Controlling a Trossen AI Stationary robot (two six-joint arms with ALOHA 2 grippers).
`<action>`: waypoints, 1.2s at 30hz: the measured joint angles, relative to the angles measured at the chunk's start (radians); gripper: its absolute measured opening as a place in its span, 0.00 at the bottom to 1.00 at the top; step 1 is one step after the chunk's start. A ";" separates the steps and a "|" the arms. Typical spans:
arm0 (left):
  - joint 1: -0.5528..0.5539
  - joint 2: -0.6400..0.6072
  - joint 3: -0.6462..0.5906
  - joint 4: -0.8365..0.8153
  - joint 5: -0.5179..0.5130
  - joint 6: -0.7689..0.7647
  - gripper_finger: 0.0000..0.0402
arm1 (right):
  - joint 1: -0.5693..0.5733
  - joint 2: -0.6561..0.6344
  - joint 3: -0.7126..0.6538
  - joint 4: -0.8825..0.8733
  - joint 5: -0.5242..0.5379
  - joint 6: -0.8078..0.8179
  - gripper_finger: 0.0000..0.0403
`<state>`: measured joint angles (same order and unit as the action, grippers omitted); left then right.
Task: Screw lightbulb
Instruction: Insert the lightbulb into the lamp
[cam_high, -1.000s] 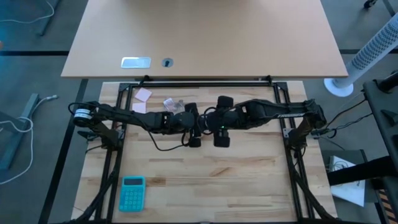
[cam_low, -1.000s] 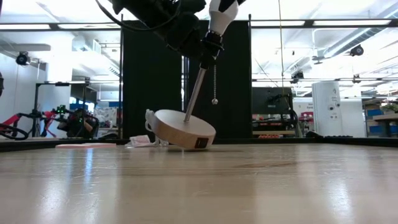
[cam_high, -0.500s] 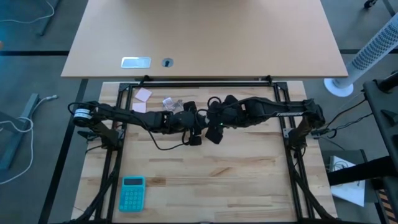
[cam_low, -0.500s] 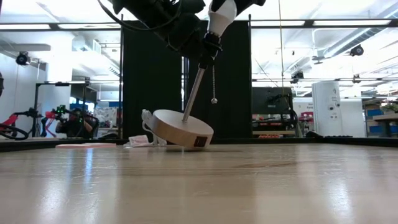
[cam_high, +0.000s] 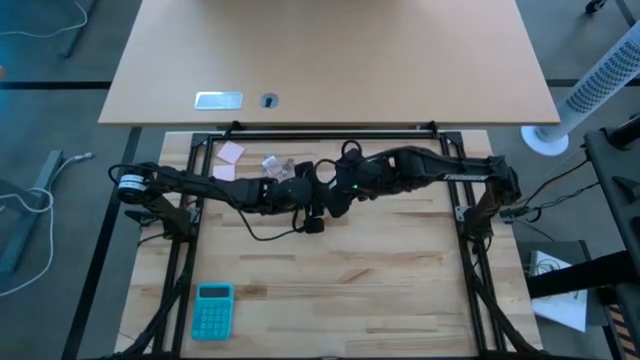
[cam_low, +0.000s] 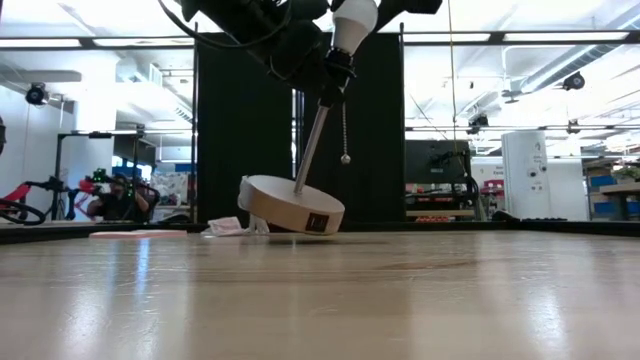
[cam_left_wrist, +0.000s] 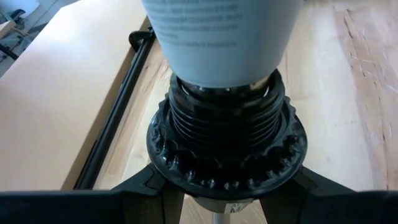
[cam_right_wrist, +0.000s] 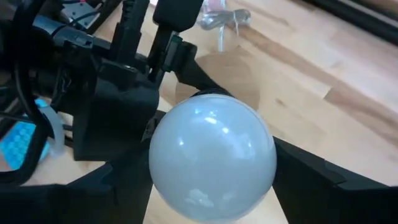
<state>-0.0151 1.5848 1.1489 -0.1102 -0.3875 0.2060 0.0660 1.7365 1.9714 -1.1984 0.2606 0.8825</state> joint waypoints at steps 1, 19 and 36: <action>0.000 0.000 0.000 0.004 0.000 0.004 0.38 | 0.000 0.000 0.001 0.002 -0.012 0.002 0.71; 0.000 0.000 0.003 0.004 0.012 -0.005 0.36 | 0.002 -0.008 0.072 -0.046 -0.038 -0.174 0.86; 0.000 0.000 0.003 -0.001 0.012 -0.006 0.36 | 0.017 -0.011 0.154 -0.148 -0.025 -0.775 0.86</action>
<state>-0.0151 1.5848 1.1522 -0.1110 -0.3752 0.2002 0.0830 1.7256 2.1250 -1.3468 0.2356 0.1078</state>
